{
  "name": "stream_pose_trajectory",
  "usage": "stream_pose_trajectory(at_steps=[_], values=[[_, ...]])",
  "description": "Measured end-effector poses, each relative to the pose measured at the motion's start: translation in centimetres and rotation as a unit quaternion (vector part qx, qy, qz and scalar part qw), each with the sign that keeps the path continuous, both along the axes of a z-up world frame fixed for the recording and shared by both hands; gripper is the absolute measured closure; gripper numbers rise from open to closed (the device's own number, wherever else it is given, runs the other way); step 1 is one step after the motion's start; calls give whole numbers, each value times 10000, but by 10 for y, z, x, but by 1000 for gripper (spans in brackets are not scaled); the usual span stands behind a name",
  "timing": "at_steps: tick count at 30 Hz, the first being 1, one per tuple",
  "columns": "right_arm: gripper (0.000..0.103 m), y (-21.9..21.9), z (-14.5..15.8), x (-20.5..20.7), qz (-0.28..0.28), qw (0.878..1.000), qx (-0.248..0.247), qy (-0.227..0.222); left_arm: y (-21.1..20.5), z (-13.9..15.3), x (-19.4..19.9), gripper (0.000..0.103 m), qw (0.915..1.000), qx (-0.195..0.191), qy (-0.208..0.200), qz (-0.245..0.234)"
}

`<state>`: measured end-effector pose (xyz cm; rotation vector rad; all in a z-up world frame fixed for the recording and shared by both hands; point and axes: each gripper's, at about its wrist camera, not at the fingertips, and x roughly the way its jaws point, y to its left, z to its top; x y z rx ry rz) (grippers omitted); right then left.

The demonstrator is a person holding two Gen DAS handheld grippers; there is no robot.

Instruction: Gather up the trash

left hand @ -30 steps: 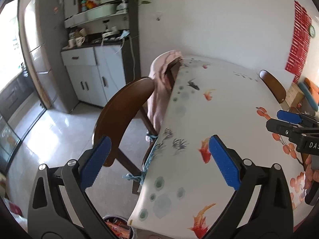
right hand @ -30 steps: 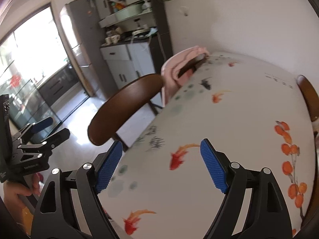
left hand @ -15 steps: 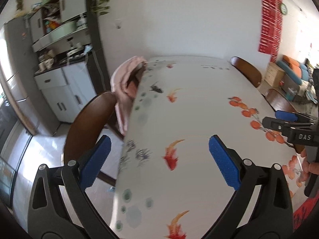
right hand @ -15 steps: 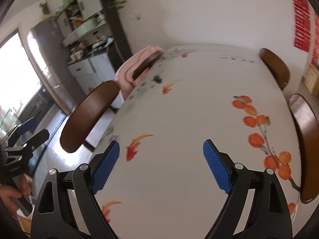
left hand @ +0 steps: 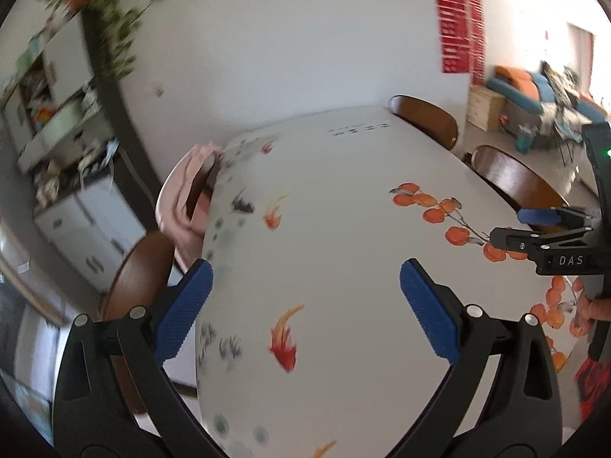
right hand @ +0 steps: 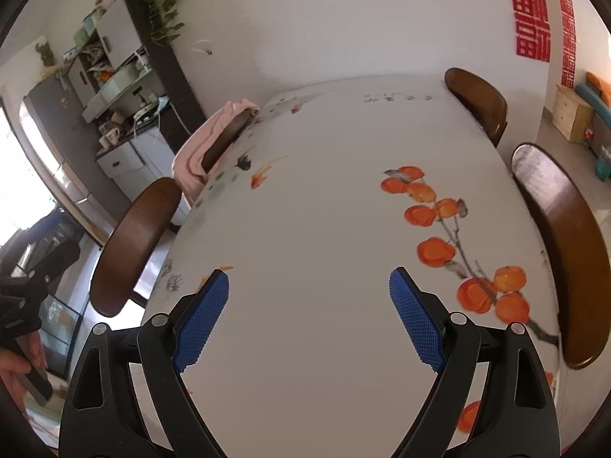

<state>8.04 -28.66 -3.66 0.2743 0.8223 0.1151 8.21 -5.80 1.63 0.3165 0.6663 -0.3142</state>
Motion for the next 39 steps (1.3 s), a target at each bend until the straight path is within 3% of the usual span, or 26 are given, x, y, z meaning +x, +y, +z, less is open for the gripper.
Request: stream_pose_trajectory(at_steps=[7, 11, 14, 21, 28, 34, 39], values=[[17, -27, 5, 17, 125, 9997, -205, -20, -38, -2, 19, 7, 9998, -184, 75, 33], [17, -40, 2, 23, 124, 9996, -233, 47, -49, -17, 27, 7, 9983, -343, 275, 375], [17, -43, -1, 24, 71, 9998, -189, 89, -52, -29, 31, 7, 9965, -430, 502, 505], [17, -42, -7, 19, -295, 9994, 28, 169, -57, -43, 42, 7, 9962, -510, 420, 561], [17, -37, -10, 12, -575, 9981, -190, 120, -56, -54, 46, 7, 9931, -874, 561, 538], [17, -31, -29, 15, -924, 9951, -352, -31, -49, -77, 50, 7, 9936, -735, 544, 658], [17, -21, -41, 20, -926, 9950, -351, 94, -45, -86, 52, 7, 9937, -670, 600, 664]])
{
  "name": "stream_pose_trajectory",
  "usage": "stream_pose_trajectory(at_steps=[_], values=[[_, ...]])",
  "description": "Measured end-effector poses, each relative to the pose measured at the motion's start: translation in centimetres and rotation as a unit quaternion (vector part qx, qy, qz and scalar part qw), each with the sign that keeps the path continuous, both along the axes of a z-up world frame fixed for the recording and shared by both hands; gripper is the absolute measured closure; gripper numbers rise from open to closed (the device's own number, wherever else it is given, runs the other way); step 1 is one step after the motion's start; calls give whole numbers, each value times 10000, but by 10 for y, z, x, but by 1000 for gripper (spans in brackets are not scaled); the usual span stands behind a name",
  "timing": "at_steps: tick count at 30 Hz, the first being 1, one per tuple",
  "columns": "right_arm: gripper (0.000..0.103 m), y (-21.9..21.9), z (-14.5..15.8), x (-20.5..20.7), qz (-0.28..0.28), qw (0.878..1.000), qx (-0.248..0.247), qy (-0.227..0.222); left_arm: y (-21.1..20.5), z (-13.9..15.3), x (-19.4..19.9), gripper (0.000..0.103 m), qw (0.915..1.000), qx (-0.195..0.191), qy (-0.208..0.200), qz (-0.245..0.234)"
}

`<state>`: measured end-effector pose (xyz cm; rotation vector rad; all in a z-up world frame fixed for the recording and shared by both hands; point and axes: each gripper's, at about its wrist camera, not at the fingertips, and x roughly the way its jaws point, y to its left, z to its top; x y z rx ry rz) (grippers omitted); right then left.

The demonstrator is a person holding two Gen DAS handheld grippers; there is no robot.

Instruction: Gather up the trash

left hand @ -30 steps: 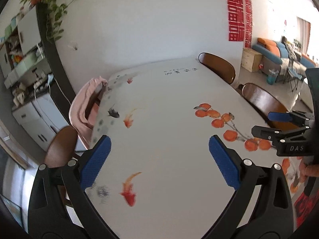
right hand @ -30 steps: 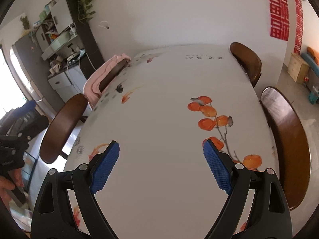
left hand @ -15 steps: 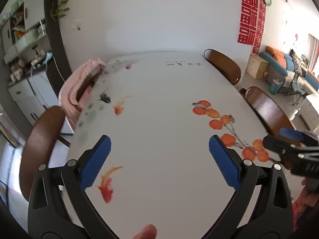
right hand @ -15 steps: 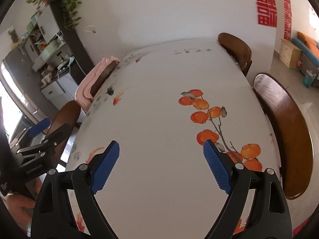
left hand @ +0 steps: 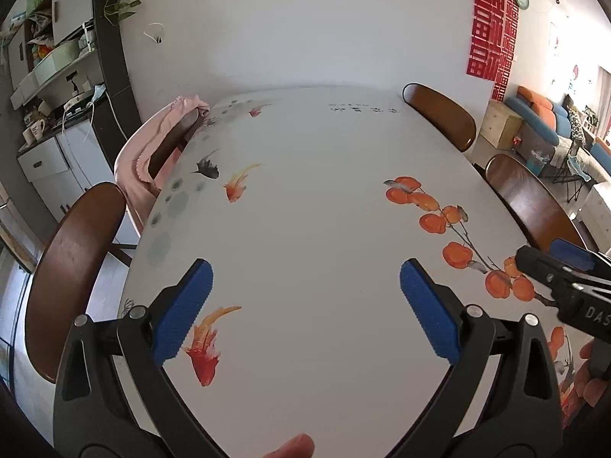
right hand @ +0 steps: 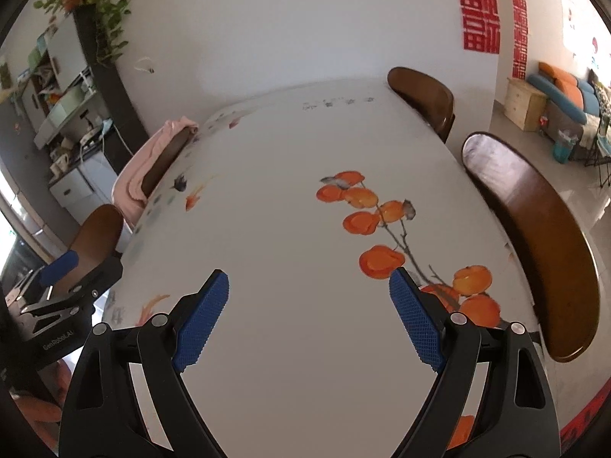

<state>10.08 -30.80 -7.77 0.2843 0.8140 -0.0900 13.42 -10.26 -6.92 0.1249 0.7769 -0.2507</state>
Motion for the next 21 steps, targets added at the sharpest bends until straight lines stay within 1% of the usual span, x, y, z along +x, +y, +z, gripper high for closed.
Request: stream_pose_trajectory(at_steps=[2, 7, 17, 21], values=[[16, 3, -2, 2, 66, 10000, -9, 37, 1, -1, 0, 7, 10000, -62, -4, -29], [15, 6, -3, 6, 159, 9998, -46, 74, -2, -6, 3, 7, 9998, -151, 77, -130], [15, 5, -8, 16, 127, 9998, -98, 87, -14, -20, 9, 7, 9994, -57, 177, -275], [15, 5, -12, 19, 125, 9998, -77, 120, -17, -26, 10, 7, 9993, 104, 183, -293]])
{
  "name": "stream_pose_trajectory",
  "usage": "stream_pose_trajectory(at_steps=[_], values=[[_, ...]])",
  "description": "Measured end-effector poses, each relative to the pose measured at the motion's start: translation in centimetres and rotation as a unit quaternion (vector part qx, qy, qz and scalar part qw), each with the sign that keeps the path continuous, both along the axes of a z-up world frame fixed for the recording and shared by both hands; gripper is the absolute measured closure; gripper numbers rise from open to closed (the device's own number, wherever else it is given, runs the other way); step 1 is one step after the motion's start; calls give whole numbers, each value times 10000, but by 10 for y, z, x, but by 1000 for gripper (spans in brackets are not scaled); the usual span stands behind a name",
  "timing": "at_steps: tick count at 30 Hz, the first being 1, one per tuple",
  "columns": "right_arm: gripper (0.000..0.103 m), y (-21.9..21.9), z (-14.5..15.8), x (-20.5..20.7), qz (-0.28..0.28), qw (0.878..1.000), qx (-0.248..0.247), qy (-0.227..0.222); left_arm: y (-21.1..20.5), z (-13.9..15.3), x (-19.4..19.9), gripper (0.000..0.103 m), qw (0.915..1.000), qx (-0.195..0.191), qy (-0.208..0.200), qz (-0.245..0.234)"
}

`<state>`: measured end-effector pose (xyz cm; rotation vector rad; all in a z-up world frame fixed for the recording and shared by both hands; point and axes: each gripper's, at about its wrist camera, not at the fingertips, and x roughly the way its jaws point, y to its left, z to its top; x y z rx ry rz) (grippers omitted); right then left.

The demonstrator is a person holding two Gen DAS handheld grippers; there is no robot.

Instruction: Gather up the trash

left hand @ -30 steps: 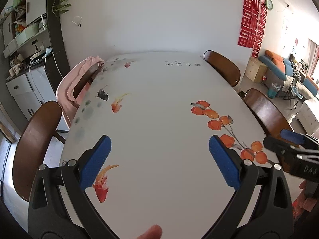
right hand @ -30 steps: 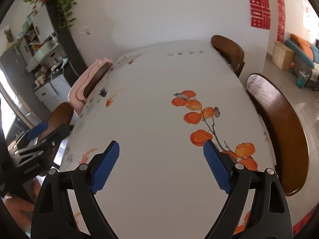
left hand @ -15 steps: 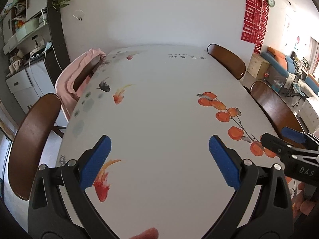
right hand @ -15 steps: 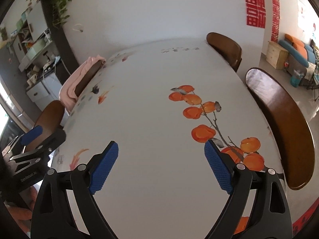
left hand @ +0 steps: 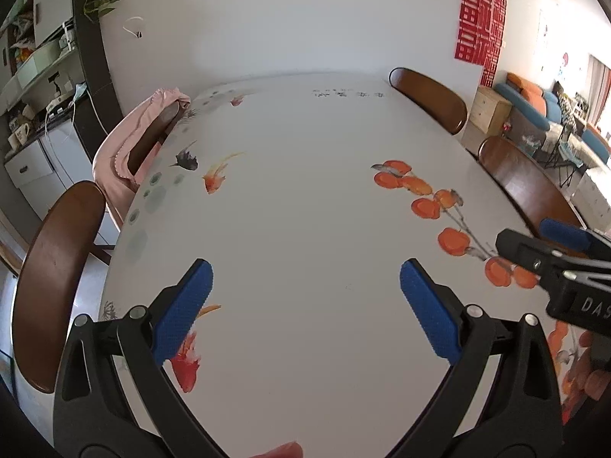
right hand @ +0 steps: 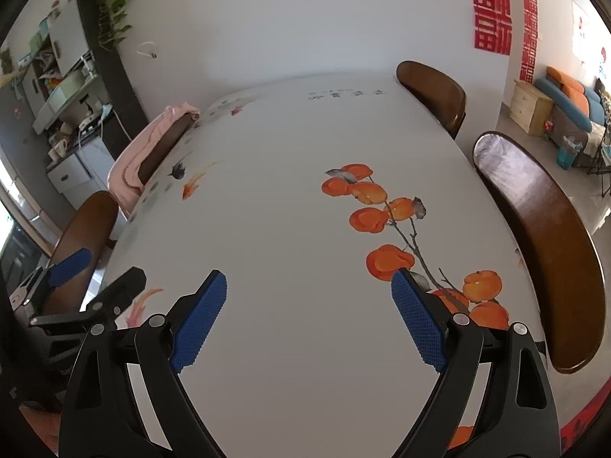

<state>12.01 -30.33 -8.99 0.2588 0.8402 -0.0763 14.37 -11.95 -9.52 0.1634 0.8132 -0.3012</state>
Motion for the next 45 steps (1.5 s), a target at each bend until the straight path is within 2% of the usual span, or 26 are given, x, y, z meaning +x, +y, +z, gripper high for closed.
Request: stream_pose_trajectory(at_steps=[25, 45], values=[[15, 9, -10, -1, 107, 9997, -99, 192, -1, -34, 5, 7, 9991, 213, 359, -78], [15, 5, -15, -4, 58, 9996, -112, 262, 0, -43, 2, 7, 9991, 199, 309, -209]])
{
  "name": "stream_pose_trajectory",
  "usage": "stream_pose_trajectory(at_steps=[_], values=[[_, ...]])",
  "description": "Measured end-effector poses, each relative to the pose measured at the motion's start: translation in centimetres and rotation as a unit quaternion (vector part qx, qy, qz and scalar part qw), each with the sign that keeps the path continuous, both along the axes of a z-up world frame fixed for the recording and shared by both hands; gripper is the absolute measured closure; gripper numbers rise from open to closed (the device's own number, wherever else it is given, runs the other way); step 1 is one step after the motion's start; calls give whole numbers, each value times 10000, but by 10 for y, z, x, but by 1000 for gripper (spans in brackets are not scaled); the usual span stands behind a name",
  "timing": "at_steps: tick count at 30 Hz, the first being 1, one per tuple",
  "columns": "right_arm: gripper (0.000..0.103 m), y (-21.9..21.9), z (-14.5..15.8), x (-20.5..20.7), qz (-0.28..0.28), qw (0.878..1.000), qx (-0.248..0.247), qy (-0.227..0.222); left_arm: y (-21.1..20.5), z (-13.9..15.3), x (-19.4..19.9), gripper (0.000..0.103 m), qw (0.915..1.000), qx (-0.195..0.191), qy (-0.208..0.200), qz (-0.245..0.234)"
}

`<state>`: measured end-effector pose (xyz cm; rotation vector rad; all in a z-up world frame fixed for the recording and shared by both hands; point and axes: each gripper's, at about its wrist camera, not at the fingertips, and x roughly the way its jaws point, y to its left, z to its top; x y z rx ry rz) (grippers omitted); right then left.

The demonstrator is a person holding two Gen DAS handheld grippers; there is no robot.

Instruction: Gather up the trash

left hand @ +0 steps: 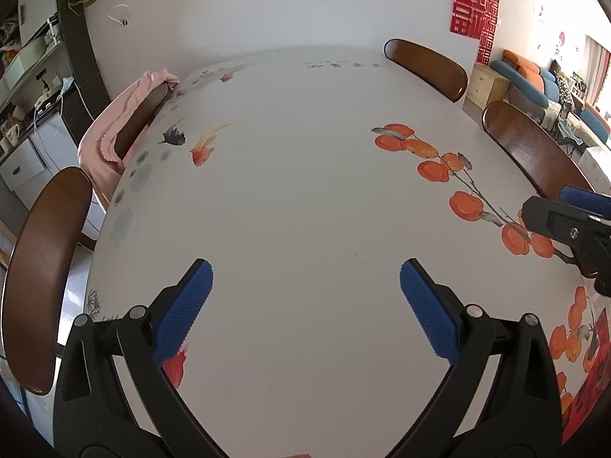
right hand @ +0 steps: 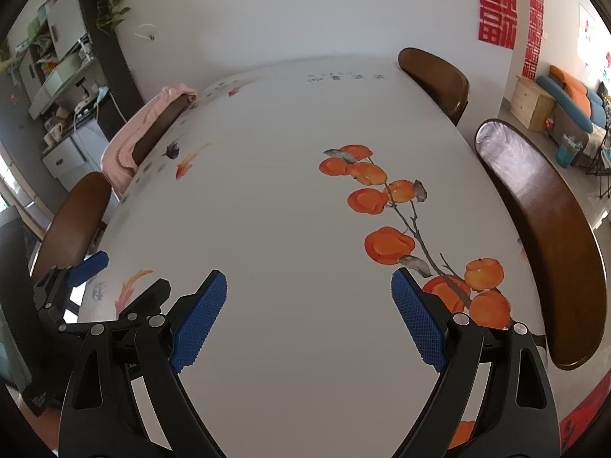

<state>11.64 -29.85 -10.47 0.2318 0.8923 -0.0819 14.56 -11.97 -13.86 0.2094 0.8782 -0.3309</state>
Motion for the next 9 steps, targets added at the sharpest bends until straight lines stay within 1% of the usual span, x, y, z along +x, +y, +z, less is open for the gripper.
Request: stream_pose_trajectory(at_steps=[5, 9], values=[[15, 1, -2, 1, 10, 10000, 4, 45, 0, -2, 3, 7, 9999, 123, 47, 107], [15, 1, -5, 1, -3, 10000, 25, 75, 2, -3, 3, 7, 9998, 114, 75, 159]])
